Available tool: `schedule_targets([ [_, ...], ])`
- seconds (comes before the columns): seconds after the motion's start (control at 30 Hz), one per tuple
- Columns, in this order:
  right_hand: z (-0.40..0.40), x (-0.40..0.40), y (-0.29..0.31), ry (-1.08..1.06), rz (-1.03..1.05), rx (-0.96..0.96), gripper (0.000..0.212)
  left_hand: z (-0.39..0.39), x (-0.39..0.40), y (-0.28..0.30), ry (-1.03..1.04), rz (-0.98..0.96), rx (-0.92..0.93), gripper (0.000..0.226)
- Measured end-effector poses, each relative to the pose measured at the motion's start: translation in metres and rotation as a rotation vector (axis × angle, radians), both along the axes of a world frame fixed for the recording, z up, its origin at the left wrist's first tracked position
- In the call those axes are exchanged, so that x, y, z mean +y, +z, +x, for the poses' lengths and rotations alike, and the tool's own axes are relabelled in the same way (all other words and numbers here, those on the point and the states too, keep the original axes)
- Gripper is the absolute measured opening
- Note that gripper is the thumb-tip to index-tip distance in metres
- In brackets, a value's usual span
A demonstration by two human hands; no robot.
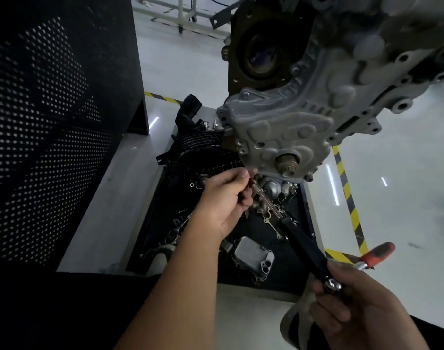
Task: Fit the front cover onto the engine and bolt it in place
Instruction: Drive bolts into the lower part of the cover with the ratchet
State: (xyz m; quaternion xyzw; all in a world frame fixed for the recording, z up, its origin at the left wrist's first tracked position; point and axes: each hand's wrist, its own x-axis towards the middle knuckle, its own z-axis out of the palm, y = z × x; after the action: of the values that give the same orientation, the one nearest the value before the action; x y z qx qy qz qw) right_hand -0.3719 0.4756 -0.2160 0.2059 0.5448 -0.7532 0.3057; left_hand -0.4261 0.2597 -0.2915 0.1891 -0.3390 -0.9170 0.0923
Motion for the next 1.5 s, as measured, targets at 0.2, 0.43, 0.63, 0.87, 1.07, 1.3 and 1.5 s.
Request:
schedule_targets([
  [0.2,-0.008,-0.024,-0.002,0.0,-0.021,0.075,0.013,-0.004,-0.016,-0.009,-0.072,-0.171,0.055,0.026],
  [0.43,-0.012,-0.042,0.0,0.017,-0.03,0.139,0.012,0.0,-0.04,-0.015,-0.02,-0.063,0.172,0.018],
  [0.63,-0.017,-0.042,0.001,0.027,-0.003,0.157,0.019,-0.003,-0.045,-0.013,0.022,0.005,0.158,0.013],
  [0.87,-0.019,-0.042,0.0,0.096,0.0,0.153,0.055,-0.005,-0.046,-0.015,0.012,-0.025,0.118,0.033],
  [1.07,-0.019,-0.039,-0.001,0.147,-0.002,0.135,0.071,-0.002,-0.051,-0.019,-0.012,-0.146,0.096,0.036],
  [1.3,-0.026,-0.03,0.008,0.182,0.267,0.356,0.087,0.006,-0.076,-0.013,-0.137,-0.496,0.026,0.027],
  [1.5,-0.01,-0.056,0.012,0.148,0.29,0.365,0.036,-0.001,-0.076,-0.004,-0.046,-0.301,0.036,0.03],
])
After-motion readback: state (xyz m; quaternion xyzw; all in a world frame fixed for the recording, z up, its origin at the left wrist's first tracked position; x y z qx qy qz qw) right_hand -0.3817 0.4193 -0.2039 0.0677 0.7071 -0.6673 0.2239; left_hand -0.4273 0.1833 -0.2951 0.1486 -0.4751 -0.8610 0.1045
